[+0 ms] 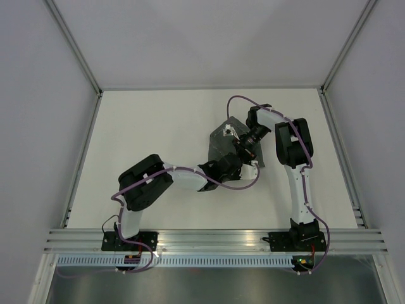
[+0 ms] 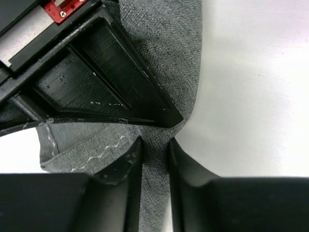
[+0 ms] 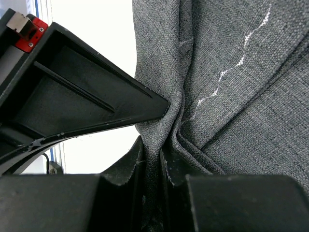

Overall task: Fold the napkin, place the utensils inside, and roll it up
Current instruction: Roll the napkin at the center of the board.

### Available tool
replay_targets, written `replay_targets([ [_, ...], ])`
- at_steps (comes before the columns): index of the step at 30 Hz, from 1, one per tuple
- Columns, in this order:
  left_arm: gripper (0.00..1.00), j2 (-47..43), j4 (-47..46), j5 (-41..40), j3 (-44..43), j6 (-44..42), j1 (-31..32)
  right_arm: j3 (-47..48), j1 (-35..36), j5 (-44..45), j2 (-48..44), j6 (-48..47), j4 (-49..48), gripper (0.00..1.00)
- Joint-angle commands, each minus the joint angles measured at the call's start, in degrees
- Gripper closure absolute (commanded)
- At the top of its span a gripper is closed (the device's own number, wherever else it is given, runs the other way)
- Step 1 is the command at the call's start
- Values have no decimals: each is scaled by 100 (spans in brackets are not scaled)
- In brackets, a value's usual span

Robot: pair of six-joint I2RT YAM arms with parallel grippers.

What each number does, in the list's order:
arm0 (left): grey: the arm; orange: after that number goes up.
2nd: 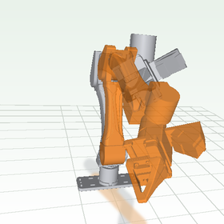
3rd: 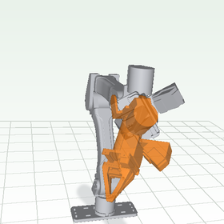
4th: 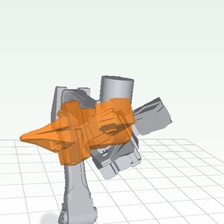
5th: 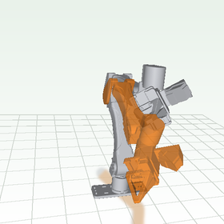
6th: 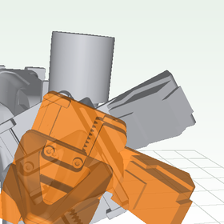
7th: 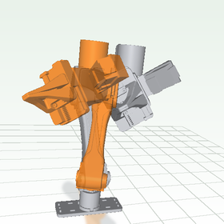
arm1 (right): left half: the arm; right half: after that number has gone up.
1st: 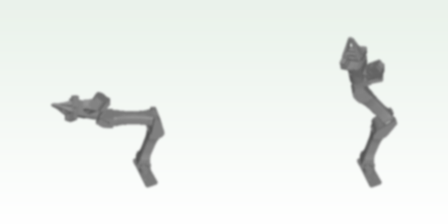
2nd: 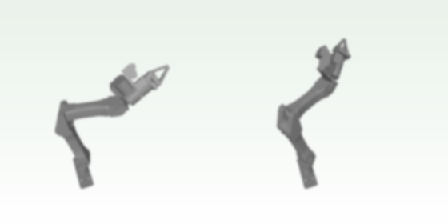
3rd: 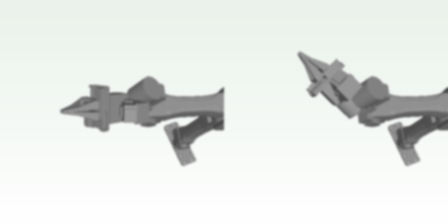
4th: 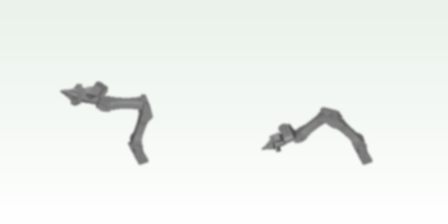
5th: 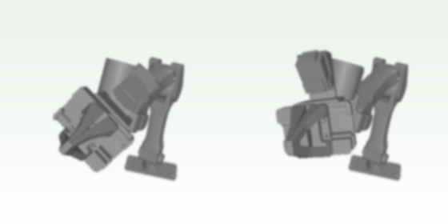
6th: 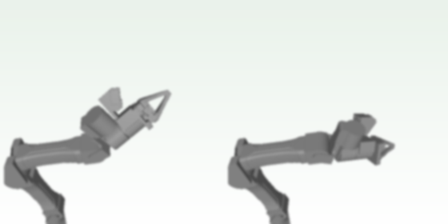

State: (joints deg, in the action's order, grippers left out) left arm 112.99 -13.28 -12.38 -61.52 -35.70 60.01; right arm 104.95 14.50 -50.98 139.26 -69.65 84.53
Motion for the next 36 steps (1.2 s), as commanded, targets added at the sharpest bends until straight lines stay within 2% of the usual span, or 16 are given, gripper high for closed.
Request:
replay_targets([
  [1,76,267,747,982,-246,169,-50,-45,-9,800,338,-357,-121,83],
  [4,85,346,1116,1377,-431,239,-86,-53,-9,783,321,-357,-121,83],
  [6,86,434,1318,1607,-589,292,-103,-53,-18,765,304,-339,-121,82],
  [7,90,452,1484,1651,-607,292,-103,-36,-18,765,286,-304,-139,76],
  [12,95,628,2004,2107,-853,406,-130,-88,-114,669,-38,-58,-340,56],
  [16,98,689,2223,2328,-985,503,-174,-255,-193,668,-487,388,-735,49],
  [29,98,768,2769,3162,-1301,907,-463,-343,-615,625,-1445,1805,-1975,41],
  [36,98,1110,3647,3882,-1942,1205,-753,-632,-1037,256,-2130,2323,-2808,40],
])
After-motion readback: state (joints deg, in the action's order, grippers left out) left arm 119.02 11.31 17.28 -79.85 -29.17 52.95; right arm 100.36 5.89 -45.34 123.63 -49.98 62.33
